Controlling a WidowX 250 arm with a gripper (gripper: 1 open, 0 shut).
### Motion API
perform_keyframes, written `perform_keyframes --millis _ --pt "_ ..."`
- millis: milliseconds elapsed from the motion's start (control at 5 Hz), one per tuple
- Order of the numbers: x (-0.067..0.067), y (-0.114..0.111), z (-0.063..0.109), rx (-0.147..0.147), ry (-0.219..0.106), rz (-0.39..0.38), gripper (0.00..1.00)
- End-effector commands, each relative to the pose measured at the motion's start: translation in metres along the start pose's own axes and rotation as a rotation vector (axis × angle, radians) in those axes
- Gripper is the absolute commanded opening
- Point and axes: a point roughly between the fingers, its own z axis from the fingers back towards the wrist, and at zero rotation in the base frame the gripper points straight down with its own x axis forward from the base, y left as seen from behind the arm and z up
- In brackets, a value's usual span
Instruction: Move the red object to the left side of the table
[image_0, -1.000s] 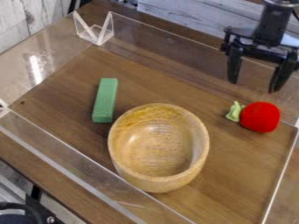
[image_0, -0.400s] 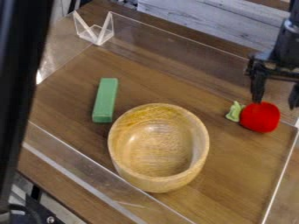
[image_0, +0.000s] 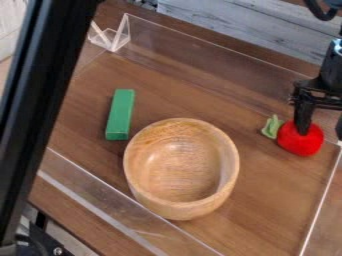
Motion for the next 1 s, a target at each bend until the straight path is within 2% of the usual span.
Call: perform_keyframes --millis 0,200,600,800 --pt "-0.003 -0.001 0.009 -0.030 -0.029 0.030 1.00" --pt "-0.002 0.000 0.007 -0.036 -0.035 0.068 1.00" --pt "0.015 0.029 0.002 -0.043 -0.041 0.091 1.00" --pt "0.014 0.037 -0.003 -0.046 -0.044 0.115 1.00"
